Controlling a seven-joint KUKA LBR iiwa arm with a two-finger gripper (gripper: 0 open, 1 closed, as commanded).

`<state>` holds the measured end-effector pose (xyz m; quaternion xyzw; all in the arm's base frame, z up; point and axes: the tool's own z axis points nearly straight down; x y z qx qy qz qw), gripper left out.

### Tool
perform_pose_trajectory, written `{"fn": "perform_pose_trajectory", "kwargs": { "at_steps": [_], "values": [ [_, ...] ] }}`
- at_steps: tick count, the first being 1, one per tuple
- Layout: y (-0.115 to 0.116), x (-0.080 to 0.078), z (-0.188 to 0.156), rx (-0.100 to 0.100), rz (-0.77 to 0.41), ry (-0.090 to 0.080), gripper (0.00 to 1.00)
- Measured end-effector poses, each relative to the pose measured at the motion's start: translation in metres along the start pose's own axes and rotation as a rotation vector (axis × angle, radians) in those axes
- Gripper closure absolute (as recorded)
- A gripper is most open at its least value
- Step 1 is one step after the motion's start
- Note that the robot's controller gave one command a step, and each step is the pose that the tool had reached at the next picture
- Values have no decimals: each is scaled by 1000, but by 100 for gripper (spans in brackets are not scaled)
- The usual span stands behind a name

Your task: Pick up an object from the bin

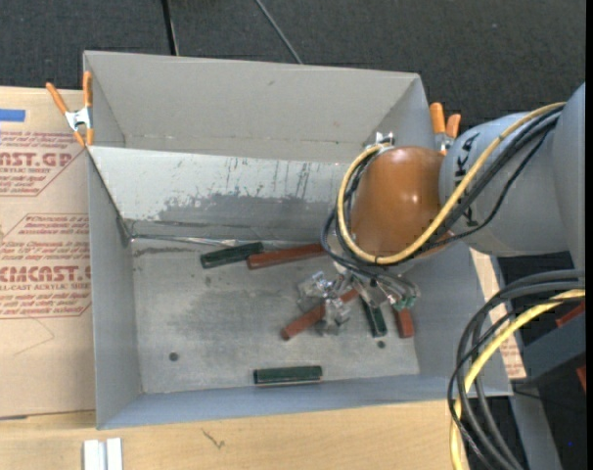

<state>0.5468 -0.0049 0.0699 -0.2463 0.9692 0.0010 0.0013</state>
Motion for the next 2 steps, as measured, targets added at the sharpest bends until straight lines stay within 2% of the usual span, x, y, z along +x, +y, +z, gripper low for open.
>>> {"fn": "perform_pose_trajectory", "kwargs": {
  "at_steps": [1, 2],
  "values": [
    [0, 0, 0, 0, 0, 0, 100],
    [1, -13, -160, 3, -32, -4, 100]
  ]
}}
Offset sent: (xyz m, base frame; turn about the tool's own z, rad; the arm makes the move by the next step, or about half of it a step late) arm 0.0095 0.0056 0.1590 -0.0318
